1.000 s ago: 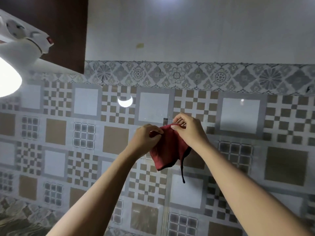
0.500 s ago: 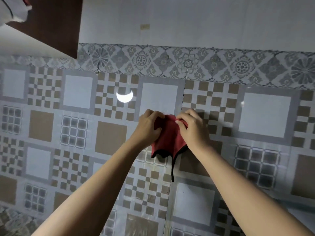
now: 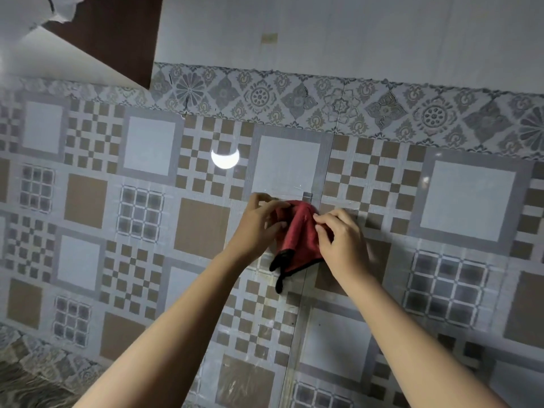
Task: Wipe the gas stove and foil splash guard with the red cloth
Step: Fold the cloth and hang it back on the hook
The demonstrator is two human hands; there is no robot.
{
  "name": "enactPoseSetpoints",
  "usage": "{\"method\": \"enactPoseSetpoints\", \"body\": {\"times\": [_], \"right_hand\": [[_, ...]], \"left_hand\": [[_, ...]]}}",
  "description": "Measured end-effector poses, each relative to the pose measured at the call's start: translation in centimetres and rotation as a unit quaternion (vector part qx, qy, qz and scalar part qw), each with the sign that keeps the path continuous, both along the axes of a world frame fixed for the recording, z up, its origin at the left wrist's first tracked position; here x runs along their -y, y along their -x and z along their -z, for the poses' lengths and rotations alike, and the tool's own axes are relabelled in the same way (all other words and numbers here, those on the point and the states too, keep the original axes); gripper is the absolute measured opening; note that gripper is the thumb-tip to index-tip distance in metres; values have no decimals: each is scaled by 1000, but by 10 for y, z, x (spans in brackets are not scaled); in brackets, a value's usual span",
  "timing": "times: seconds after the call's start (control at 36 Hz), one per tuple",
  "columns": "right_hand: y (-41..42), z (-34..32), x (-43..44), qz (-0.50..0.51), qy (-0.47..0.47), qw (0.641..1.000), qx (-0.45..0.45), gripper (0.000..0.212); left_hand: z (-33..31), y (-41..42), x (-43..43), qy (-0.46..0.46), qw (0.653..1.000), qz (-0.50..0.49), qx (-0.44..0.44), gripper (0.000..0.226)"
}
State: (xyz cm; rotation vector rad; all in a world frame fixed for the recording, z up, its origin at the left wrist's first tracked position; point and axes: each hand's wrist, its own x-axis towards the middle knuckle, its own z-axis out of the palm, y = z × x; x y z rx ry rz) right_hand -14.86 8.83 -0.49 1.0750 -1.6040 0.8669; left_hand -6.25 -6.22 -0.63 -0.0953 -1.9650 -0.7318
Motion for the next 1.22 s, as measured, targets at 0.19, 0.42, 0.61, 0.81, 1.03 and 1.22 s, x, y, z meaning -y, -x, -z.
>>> {"method": "enactPoseSetpoints", "body": {"times": [0.19, 0.42, 0.61, 0.81, 1.03, 1.22], "right_hand": [[-4, 1, -4, 11, 4, 999, 30, 16], [-8, -5, -6, 20, -29, 994, 106, 18], [-16, -7, -4, 24, -38, 985, 169, 17], [-24, -10, -6, 34, -43, 977, 204, 22], [-32, -13, -15, 32, -42, 972, 227, 25], [-47, -23, -27, 30, -46, 968, 244, 29]], "left_hand": [[1, 2, -2, 20, 1000, 8, 12, 40], [-3, -5, 0, -19, 999, 22, 18, 34], [0, -9, -6, -51, 998, 29, 22, 32], [-3, -17, -13, -68, 997, 29, 37, 32], [-10, -29, -19, -74, 995, 16, 59, 33], [-23, -49, -27, -53, 996, -17, 67, 39]]}}
